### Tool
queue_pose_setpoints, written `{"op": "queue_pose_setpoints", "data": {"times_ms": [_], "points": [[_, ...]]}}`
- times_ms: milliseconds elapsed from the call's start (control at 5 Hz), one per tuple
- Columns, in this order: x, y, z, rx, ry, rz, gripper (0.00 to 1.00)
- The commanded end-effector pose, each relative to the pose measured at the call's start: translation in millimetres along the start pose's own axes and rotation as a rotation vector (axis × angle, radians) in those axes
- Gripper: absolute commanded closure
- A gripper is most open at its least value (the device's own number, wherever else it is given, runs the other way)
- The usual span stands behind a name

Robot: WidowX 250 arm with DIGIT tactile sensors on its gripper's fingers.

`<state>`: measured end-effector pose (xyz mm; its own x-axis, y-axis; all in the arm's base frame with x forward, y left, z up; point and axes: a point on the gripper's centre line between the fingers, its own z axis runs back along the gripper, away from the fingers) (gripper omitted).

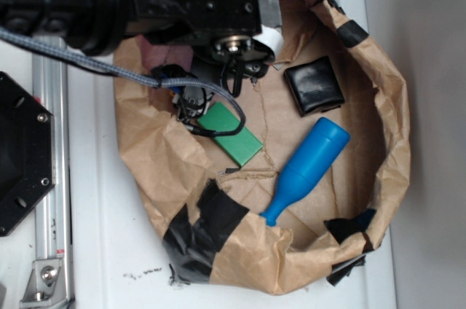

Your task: Grab the yellow duck.

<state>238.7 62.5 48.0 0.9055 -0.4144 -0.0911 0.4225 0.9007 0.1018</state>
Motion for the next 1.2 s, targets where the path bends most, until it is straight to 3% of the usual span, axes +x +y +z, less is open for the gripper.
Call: {"op": "queue_pose_setpoints", "data": {"times_ms": [0,400,600,800,1000], "points": [[0.6,1.3,-2.2,0.026,-0.011,0.004,0.00],[-11.8,-28.7,-46.4,0.004,0.170,-0.113,0.00],[-18.7,-43.1,-40.6,-0.013,0.145,-0.176,0.00],[-23.8,-48.1,-21.4,-0.075,0.108,-0.214,0.00],[-29.9,-46.9,-16.4,-0.097,0.093,-0.215,0.00]]}}
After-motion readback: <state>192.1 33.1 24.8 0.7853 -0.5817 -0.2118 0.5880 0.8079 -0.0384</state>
